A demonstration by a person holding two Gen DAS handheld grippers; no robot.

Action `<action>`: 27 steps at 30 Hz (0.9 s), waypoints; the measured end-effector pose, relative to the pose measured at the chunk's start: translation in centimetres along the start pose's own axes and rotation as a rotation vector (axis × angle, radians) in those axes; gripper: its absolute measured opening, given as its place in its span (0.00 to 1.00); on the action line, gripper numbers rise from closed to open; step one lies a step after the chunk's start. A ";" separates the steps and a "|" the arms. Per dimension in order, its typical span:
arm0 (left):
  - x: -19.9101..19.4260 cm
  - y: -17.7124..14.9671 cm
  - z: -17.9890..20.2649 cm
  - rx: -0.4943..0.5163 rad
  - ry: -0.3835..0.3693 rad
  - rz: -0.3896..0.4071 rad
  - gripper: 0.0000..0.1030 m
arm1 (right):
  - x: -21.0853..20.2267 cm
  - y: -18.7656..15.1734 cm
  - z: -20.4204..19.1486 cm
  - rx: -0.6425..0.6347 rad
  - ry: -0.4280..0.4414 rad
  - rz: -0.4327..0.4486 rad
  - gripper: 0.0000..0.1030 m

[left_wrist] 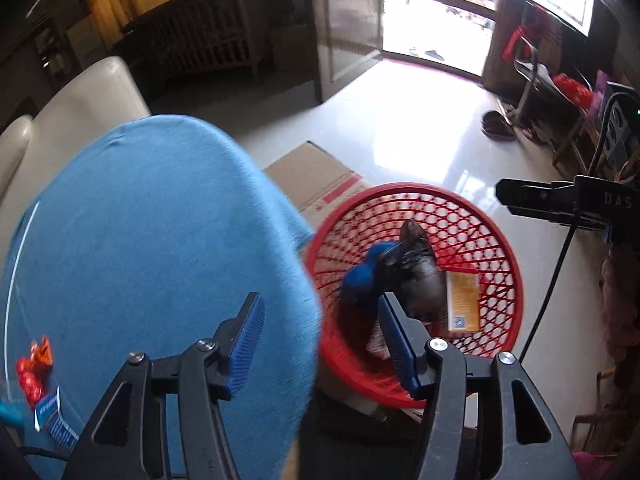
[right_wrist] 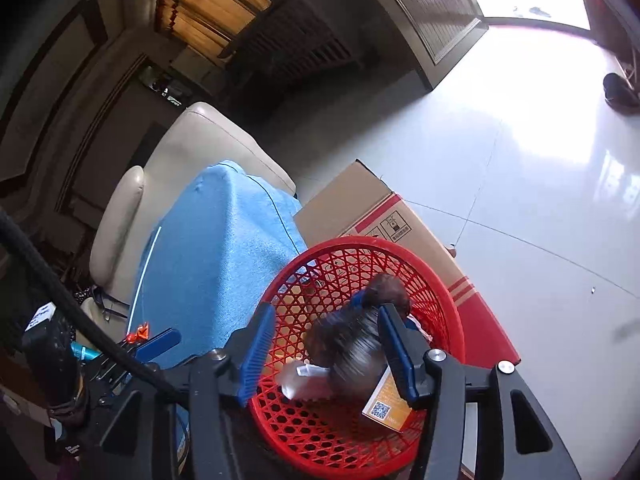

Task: Collect trash
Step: 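Open both grippers to drop the box and bag into the wastebasket, then return to the table and grasp the blue-and-white toothpaste box with left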

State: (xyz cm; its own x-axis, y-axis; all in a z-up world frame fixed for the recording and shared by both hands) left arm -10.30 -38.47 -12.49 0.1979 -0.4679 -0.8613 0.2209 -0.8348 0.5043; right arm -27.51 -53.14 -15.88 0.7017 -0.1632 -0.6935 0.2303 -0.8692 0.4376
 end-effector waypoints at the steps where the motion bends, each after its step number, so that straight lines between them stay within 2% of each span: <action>1: -0.3 -0.4 -0.7 -0.016 0.015 0.004 0.59 | 0.1 0.0 -0.2 -0.004 0.001 -0.002 0.55; 9: -4.1 -6.7 -9.6 -0.194 0.200 0.021 0.60 | 2.3 -1.1 -4.0 -0.082 0.021 -0.055 0.55; 17: -9.3 -14.8 -22.7 -0.519 0.413 0.027 0.63 | 4.0 -2.2 -9.5 -0.178 0.050 -0.090 0.55; 19: -10.0 -16.6 -25.6 -0.611 0.435 0.024 0.65 | 4.3 -2.7 -10.9 -0.205 0.056 -0.097 0.55; 22: -10.5 -18.3 -28.0 -0.730 0.422 0.036 0.66 | 4.7 -3.7 -13.1 -0.249 0.064 -0.111 0.55; 27: -9.8 -20.0 -29.3 -0.800 0.395 0.034 0.71 | 5.1 -4.7 -14.9 -0.291 0.064 -0.131 0.55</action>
State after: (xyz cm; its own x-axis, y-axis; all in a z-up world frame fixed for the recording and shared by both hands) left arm 11.34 -8.62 -12.30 0.4982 -0.2315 -0.8356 0.7803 -0.3006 0.5484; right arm -14.95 -42.95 -12.99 0.6922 -0.0217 -0.7214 0.4978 -0.7094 0.4990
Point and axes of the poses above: each gripper's, at about its wrist camera, not at the fingertips, and x roughly the way its jaws point, z to its right, y to its top, the point moved 6 cm from there along x, roughly the way its jaws point, and after that the axes turned 2 degrees about -x, right-handed, at the moved point
